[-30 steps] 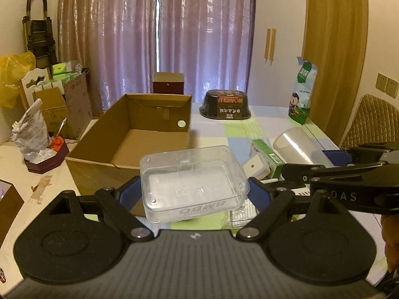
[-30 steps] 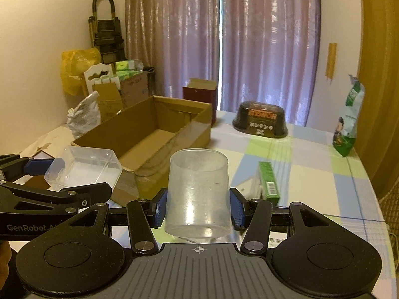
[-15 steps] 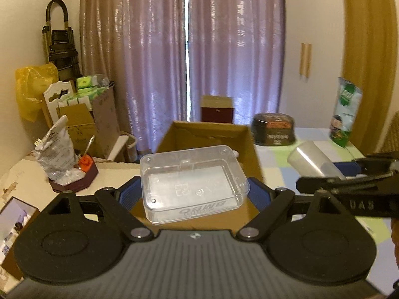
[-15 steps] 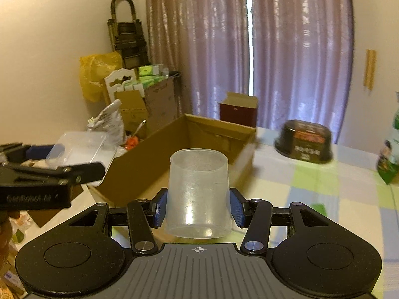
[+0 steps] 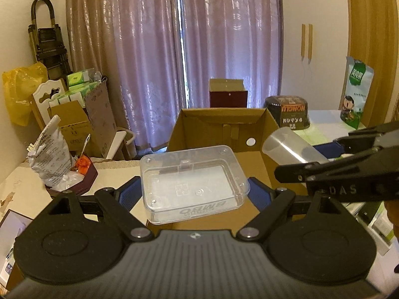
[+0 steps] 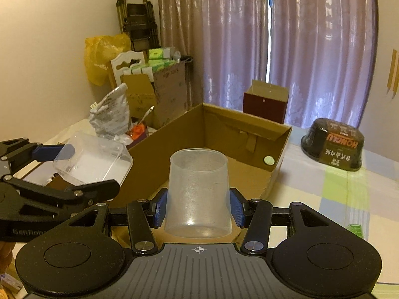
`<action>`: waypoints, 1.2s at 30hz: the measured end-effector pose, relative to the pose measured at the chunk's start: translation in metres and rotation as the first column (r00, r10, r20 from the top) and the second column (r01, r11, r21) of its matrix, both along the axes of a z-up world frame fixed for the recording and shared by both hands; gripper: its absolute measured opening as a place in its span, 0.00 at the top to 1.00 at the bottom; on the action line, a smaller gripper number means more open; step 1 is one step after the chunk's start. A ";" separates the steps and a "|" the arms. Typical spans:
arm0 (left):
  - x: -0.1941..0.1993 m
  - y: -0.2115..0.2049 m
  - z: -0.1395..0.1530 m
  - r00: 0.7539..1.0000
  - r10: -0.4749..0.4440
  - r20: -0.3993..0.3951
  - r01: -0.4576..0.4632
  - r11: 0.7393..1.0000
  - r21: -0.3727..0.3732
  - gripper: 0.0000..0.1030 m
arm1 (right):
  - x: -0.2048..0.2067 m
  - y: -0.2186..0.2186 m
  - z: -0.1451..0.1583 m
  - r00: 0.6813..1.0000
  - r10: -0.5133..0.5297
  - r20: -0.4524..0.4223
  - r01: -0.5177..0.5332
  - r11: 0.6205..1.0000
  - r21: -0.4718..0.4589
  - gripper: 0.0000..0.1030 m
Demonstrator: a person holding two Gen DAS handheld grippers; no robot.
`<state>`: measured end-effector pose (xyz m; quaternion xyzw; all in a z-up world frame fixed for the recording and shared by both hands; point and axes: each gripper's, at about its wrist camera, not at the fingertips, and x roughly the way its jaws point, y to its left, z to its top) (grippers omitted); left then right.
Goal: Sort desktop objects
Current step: 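Carry the clear box into the cardboard box and open the left tool while the right tool carries the cup, then lower the measuring cup into the cardboard box and open the right tool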
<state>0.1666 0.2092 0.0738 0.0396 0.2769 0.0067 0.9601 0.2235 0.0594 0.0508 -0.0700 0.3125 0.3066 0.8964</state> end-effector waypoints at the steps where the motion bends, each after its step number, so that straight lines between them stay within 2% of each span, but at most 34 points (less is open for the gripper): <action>1: 0.002 0.001 -0.003 1.000 -0.003 -0.004 0.003 1.000 0.001 0.15 | 0.002 0.001 -0.002 1.000 -0.003 -0.004 0.003 1.000 -0.001 0.51; 12: 0.015 0.012 -0.024 1.000 -0.013 -0.025 0.012 1.000 -0.027 0.15 | 0.011 0.003 -0.016 0.999 -0.024 -0.024 0.024 1.000 -0.002 0.51; 16: 0.012 0.009 -0.024 1.000 -0.026 -0.018 0.025 1.000 -0.012 0.07 | 0.013 0.005 -0.018 0.999 -0.025 -0.027 0.025 1.000 -0.003 0.50; 25: 0.011 0.008 -0.025 0.999 -0.021 -0.025 0.021 1.000 0.016 0.07 | 0.012 0.008 -0.018 0.999 -0.013 -0.031 0.013 1.000 0.002 0.50; 33: 0.010 0.009 -0.024 0.999 -0.021 -0.026 0.021 1.000 0.009 0.07 | 0.013 0.009 -0.017 1.000 -0.006 -0.014 0.006 1.000 0.006 0.50; 34: 0.010 0.009 -0.024 0.999 -0.021 -0.026 0.021 1.000 0.009 0.07 | 0.014 0.009 -0.017 1.000 -0.002 -0.015 0.002 1.000 0.011 0.47; 35: 0.010 0.009 -0.024 0.999 -0.021 -0.027 0.022 1.000 0.009 0.07 | 0.013 0.009 -0.017 1.000 -0.001 -0.011 0.002 1.000 0.014 0.29; 36: 0.009 0.009 -0.024 0.999 -0.021 -0.027 0.021 1.000 0.009 0.07 | 0.013 0.008 -0.017 1.000 -0.008 -0.003 0.008 1.000 0.019 0.16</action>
